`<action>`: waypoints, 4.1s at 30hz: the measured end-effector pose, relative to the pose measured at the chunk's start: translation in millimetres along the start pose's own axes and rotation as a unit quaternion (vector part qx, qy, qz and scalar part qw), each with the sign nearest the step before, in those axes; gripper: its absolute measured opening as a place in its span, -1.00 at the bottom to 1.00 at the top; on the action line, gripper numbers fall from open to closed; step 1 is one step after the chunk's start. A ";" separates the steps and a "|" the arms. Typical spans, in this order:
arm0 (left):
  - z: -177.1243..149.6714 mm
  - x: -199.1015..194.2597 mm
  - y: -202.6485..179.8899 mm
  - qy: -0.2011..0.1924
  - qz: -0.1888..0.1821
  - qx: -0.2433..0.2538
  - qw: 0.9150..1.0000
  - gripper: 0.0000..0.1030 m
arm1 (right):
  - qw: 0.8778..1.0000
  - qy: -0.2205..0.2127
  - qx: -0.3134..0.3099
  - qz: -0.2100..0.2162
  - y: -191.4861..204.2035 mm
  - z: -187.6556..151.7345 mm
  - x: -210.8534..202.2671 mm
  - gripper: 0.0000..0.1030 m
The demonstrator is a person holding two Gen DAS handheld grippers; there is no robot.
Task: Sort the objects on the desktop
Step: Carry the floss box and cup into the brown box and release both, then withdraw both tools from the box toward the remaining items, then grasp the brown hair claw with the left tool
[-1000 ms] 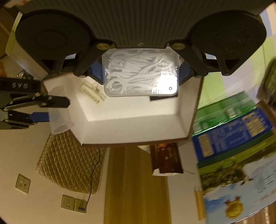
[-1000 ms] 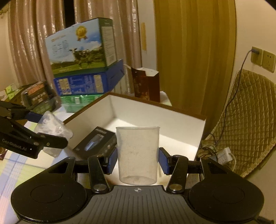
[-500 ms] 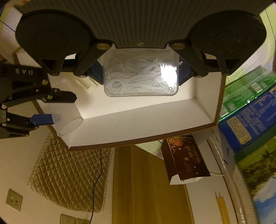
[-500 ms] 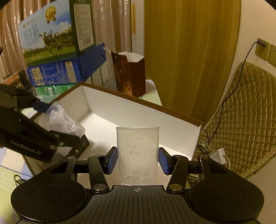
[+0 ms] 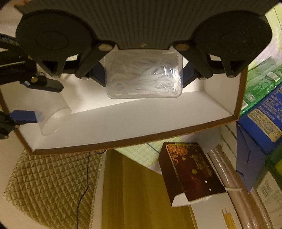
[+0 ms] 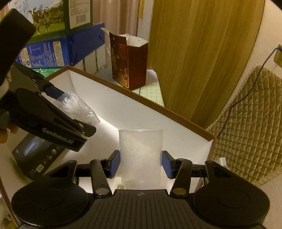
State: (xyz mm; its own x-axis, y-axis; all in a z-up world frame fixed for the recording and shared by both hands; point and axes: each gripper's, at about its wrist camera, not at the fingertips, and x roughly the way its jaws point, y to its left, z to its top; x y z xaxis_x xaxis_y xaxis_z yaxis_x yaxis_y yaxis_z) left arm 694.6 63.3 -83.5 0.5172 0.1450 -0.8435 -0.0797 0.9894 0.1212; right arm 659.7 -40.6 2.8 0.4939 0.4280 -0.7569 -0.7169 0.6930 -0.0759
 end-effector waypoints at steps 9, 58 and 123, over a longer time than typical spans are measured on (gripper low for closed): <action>1.0 21.8 9.3 0.020 0.025 -0.009 0.999 0.63 | 1.000 0.005 -0.001 0.002 -3.9 3.1 11.0 -0.07; -186.8 -213.5 49.4 -0.084 0.062 -0.107 0.989 0.80 | 0.991 -0.112 0.066 0.023 65.2 -87.5 -149.5 0.52; -285.8 -93.2 80.4 0.011 -0.064 0.019 0.998 -0.30 | 0.959 0.055 0.264 0.092 157.0 -137.4 -96.4 0.18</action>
State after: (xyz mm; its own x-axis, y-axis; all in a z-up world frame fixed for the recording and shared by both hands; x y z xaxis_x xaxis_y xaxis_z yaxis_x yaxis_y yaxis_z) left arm 396.4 128.0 -144.7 0.5021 0.0174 -0.8646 0.0183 0.9994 0.0308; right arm 431.8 -52.7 -25.3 0.3066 0.5275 -0.7923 -0.4239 0.8210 0.3825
